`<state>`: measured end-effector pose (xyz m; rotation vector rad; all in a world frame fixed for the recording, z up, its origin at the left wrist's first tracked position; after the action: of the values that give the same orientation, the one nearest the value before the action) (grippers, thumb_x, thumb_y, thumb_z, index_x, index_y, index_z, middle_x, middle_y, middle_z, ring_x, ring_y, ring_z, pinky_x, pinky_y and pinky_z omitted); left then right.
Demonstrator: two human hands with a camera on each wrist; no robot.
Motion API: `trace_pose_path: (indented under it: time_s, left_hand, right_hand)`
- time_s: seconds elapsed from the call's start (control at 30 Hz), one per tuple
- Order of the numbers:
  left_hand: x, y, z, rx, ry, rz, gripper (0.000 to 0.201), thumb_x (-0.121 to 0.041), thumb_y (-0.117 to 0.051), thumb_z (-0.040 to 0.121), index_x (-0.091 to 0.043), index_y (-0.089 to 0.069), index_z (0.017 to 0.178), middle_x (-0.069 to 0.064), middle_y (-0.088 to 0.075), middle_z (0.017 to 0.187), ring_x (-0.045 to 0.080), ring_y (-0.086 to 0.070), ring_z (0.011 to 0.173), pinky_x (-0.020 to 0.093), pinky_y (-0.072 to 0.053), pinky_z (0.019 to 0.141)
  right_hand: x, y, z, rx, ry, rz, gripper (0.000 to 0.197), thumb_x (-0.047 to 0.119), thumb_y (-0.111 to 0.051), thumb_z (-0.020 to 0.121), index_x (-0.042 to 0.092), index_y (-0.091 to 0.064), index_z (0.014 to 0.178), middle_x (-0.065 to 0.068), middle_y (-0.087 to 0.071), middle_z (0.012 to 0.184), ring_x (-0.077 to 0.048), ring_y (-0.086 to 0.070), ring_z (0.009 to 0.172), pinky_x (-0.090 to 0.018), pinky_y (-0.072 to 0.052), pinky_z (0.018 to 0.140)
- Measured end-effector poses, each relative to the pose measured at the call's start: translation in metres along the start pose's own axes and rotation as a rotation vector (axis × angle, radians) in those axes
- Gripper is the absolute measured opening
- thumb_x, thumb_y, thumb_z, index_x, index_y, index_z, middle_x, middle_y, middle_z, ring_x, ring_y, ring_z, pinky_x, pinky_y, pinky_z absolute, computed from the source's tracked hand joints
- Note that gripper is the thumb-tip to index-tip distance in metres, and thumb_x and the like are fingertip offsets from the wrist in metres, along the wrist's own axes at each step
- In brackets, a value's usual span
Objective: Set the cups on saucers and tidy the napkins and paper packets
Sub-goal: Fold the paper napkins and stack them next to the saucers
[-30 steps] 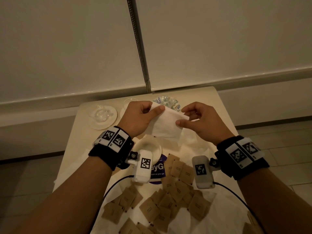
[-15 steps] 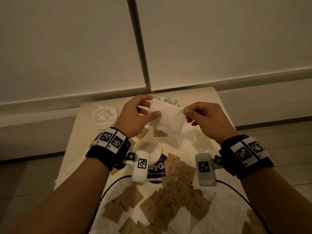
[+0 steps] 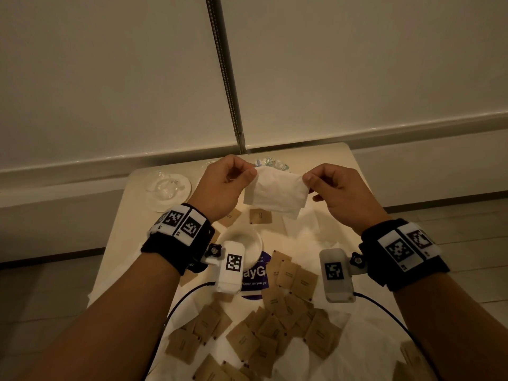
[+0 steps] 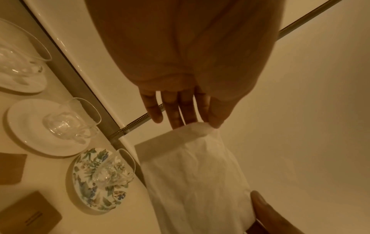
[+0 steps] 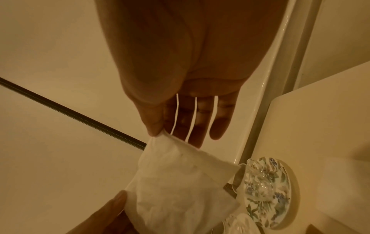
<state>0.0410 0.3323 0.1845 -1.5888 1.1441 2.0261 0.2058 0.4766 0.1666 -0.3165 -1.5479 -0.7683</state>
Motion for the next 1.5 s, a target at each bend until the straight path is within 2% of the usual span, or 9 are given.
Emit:
trace_pose_path:
  time_s: [0.1, 0.27, 0.4, 0.57, 0.67, 0.83, 1.07, 1.27, 1.5]
  left_hand:
    - [-0.003, -0.001, 0.0, -0.001, -0.006, -0.079, 0.01, -0.013, -0.062, 0.094, -0.018, -0.062, 0.086, -0.003, -0.068, 0.082, 0.012, -0.062, 0.079, 0.037, -0.053, 0.083]
    - [-0.009, -0.003, 0.0, 0.02, -0.028, -0.142, 0.012, -0.006, -0.069, 0.088, -0.017, -0.063, 0.088, -0.009, -0.068, 0.078, 0.005, -0.062, 0.075, 0.018, -0.049, 0.072]
    - [-0.015, -0.011, -0.001, 0.103, -0.036, -0.115, 0.014, -0.006, -0.067, 0.089, -0.018, -0.063, 0.096, -0.005, -0.066, 0.079, 0.009, -0.061, 0.075, 0.019, -0.05, 0.071]
    - [-0.017, -0.009, -0.001, 0.103, -0.022, -0.081, 0.012, -0.018, -0.064, 0.093, -0.022, -0.065, 0.104, -0.003, -0.065, 0.09, 0.019, -0.06, 0.086, 0.033, -0.051, 0.081]
    - [-0.014, -0.013, 0.0, 0.16, 0.013, -0.011, 0.023, -0.027, -0.065, 0.092, -0.02, -0.065, 0.113, -0.001, -0.067, 0.105, 0.021, -0.064, 0.096, 0.034, -0.054, 0.084]
    - [-0.016, -0.019, 0.003, 0.206, -0.012, 0.089, 0.012, -0.027, -0.061, 0.095, -0.026, -0.072, 0.091, -0.01, -0.07, 0.083, -0.003, -0.063, 0.074, 0.01, -0.047, 0.064]
    - [-0.013, -0.018, 0.012, 0.163, -0.016, 0.046, 0.007, -0.026, -0.069, 0.09, -0.024, -0.076, 0.09, -0.002, -0.074, 0.088, 0.014, -0.07, 0.084, 0.027, -0.056, 0.075]
    - [-0.011, -0.029, 0.006, 0.266, -0.034, 0.083, 0.009, -0.024, -0.069, 0.09, -0.024, -0.076, 0.086, -0.007, -0.074, 0.079, 0.002, -0.067, 0.073, 0.013, -0.049, 0.063]
    - [0.003, -0.019, 0.009, 0.217, -0.007, 0.088, 0.01, -0.026, -0.071, 0.088, -0.03, -0.077, 0.081, -0.005, -0.075, 0.084, 0.003, -0.066, 0.076, 0.013, -0.049, 0.068]
  right_hand:
    - [-0.003, -0.001, 0.0, 0.016, -0.021, 0.01, 0.017, 0.021, -0.056, 0.098, 0.018, -0.067, 0.086, -0.001, -0.072, 0.088, -0.009, -0.067, 0.079, -0.018, -0.054, 0.068]
    - [-0.009, -0.005, -0.001, 0.018, -0.075, 0.04, 0.013, 0.027, -0.058, 0.096, 0.018, -0.067, 0.099, 0.0, -0.071, 0.095, -0.008, -0.066, 0.087, -0.016, -0.053, 0.073]
    - [0.004, -0.015, 0.0, 0.036, 0.026, -0.038, 0.03, 0.031, -0.071, 0.087, 0.021, -0.064, 0.115, 0.009, -0.066, 0.103, 0.001, -0.062, 0.093, -0.006, -0.047, 0.079]
    - [0.016, -0.023, 0.006, 0.093, 0.058, -0.049, 0.005, 0.015, -0.068, 0.09, 0.017, -0.072, 0.093, 0.0, -0.072, 0.089, -0.014, -0.066, 0.081, -0.02, -0.055, 0.073]
    - [0.016, -0.023, 0.007, 0.122, 0.064, -0.001, 0.009, 0.012, -0.064, 0.092, 0.018, -0.071, 0.091, 0.002, -0.072, 0.085, -0.008, -0.066, 0.076, -0.018, -0.054, 0.072]
    - [0.009, -0.027, 0.007, 0.174, 0.032, -0.036, 0.012, 0.015, -0.062, 0.093, 0.013, -0.07, 0.102, 0.0, -0.071, 0.096, -0.006, -0.065, 0.083, -0.016, -0.052, 0.076]
    - [0.006, -0.028, 0.013, 0.187, 0.073, -0.214, 0.016, 0.025, -0.066, 0.092, 0.012, -0.073, 0.086, -0.003, -0.067, 0.075, -0.009, -0.057, 0.064, -0.021, -0.043, 0.06]
    - [0.007, -0.028, 0.016, 0.215, 0.088, -0.275, 0.021, 0.036, -0.071, 0.086, 0.026, -0.074, 0.105, 0.013, -0.072, 0.096, 0.001, -0.064, 0.089, -0.014, -0.046, 0.073]
    - [-0.012, -0.022, 0.015, 0.249, 0.026, -0.314, 0.012, 0.028, -0.069, 0.089, 0.02, -0.078, 0.091, 0.008, -0.073, 0.078, -0.002, -0.066, 0.073, -0.007, -0.046, 0.066]
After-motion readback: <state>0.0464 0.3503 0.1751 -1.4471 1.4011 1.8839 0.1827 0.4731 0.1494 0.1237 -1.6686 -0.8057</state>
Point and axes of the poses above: each hand's wrist, its own z-axis towards the middle knuckle, its own y-axis out of the back of the hand, x = y × z, the point moved 9 cm from there along z, towards the middle knuckle
